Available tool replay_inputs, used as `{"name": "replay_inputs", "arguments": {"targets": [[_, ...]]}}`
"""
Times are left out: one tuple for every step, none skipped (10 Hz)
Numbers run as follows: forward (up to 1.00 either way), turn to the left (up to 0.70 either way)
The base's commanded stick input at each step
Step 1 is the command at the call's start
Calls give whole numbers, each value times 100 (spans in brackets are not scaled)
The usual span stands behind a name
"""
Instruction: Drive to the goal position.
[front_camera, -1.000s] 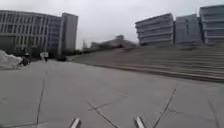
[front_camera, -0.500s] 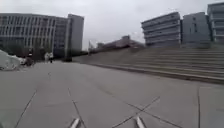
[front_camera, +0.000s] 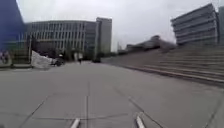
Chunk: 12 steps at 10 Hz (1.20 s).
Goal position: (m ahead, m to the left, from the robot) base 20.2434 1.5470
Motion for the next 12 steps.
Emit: {"name": "replay_inputs", "arguments": {"targets": [[100, 0], [100, 0], [100, 0], [100, -7], [100, -31], [100, -40], [100, -40], [100, -40], [100, -38], [100, -21], [100, 0], [100, 0]]}}
